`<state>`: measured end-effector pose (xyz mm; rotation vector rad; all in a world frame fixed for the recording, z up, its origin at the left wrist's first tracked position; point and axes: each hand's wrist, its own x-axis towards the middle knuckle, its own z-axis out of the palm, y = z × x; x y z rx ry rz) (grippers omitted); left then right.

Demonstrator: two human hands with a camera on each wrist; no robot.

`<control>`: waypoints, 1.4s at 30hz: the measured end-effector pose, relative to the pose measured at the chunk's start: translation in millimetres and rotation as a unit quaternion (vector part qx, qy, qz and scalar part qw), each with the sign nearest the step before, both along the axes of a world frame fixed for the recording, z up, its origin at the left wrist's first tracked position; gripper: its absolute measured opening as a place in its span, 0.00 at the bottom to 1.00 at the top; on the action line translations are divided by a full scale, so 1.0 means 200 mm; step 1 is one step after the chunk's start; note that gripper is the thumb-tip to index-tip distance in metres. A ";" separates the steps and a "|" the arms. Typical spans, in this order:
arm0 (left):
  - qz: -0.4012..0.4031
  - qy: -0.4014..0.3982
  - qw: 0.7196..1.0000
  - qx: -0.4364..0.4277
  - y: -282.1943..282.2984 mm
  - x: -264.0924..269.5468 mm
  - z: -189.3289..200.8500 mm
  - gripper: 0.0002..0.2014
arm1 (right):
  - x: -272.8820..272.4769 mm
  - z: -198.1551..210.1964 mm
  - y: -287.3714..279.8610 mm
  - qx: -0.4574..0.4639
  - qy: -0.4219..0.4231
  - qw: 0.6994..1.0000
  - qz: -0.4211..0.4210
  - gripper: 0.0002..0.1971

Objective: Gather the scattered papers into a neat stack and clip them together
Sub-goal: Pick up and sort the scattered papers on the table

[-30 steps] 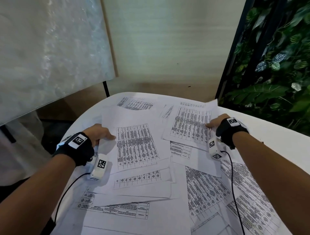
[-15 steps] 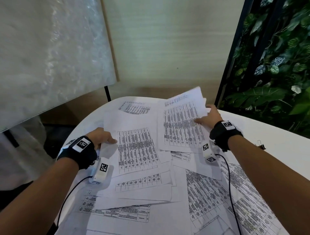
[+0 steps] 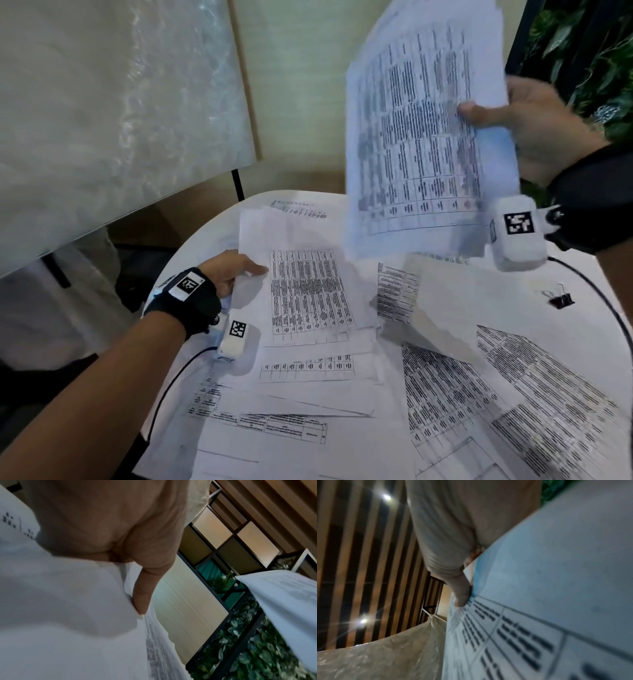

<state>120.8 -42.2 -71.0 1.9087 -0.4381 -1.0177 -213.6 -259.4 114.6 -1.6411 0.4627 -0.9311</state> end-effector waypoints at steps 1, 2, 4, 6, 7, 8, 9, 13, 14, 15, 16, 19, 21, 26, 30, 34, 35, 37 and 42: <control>0.003 0.009 1.000 -0.002 0.00 -0.02 0.01 0.18 | 0.03 -0.05 -0.01 0.027 0.011 1.000 -0.005 0.15; 0.004 0.020 1.000 -0.003 0.00 -0.04 0.02 0.12 | 0.08 -0.14 -0.04 0.049 0.034 0.998 -0.015 0.18; 0.009 0.049 0.999 -0.006 -0.02 -0.07 0.01 0.06 | 0.18 -0.38 -0.08 0.076 0.089 0.993 -0.027 0.27; 0.030 0.076 0.996 -0.035 -0.02 -0.08 -0.02 0.13 | 0.26 -0.63 -0.07 0.074 0.177 0.980 -0.056 0.29; 0.034 0.105 0.991 -0.073 -0.03 -0.08 -0.02 0.17 | 0.30 -0.75 -0.04 0.053 0.240 0.967 -0.071 0.31; 0.030 0.138 0.984 -0.112 -0.03 -0.09 -0.03 0.21 | 0.33 -0.84 -0.01 0.032 0.302 0.950 -0.079 0.35; 0.023 0.161 0.977 -0.138 -0.03 -0.09 -0.02 0.24 | 0.35 -0.91 0.04 0.019 0.348 0.935 -0.066 0.37; -0.042 0.147 0.982 -0.114 -0.04 -0.11 -0.01 0.20 | 0.41 -1.00 0.15 -0.062 0.439 0.895 0.055 0.37; -0.055 0.135 0.984 -0.101 -0.04 -0.11 -0.02 0.18 | 0.40 -0.98 0.13 -0.057 0.438 0.894 0.076 0.37; -0.061 0.115 0.987 -0.091 -0.04 -0.09 -0.03 0.18 | 0.40 -0.96 0.10 -0.067 0.433 0.895 0.081 0.35; -0.064 0.099 0.989 -0.086 -0.04 -0.07 -0.03 0.19 | 0.38 -0.93 0.05 -0.089 0.432 0.895 0.061 0.31; -0.069 0.079 0.992 -0.069 -0.02 -0.04 -0.05 0.22 | 0.31 -0.88 -0.15 -0.194 0.483 0.853 -0.031 0.27; -0.070 0.079 0.993 -0.061 -0.01 -0.04 -0.07 0.21 | 0.26 -0.89 -0.23 -0.211 0.550 0.808 -0.012 0.38; -0.076 0.096 0.991 -0.049 -0.02 -0.03 -0.09 0.20 | 0.20 -0.97 -0.30 -0.181 0.591 0.786 -0.002 0.39; -0.068 0.119 0.989 -0.045 -0.02 -0.02 -0.08 0.24 | 0.19 -0.96 -0.35 -0.213 0.609 0.762 -0.048 0.40; -0.057 0.132 0.988 -0.052 -0.01 -0.04 -0.07 0.27 | 0.17 -0.95 -0.37 -0.184 0.625 0.757 -0.047 0.39; -0.054 0.131 0.989 -0.050 0.00 -0.04 -0.07 0.28 | 0.17 -0.95 -0.39 -0.175 0.623 0.761 -0.047 0.37; -0.051 0.134 0.988 -0.049 0.00 -0.04 -0.07 0.28 | 0.15 -0.95 -0.40 -0.165 0.628 0.759 -0.041 0.33; -0.050 0.145 0.987 -0.042 -0.01 -0.04 -0.07 0.16 | 0.03 -0.90 -0.45 -0.129 0.622 0.770 -0.064 0.32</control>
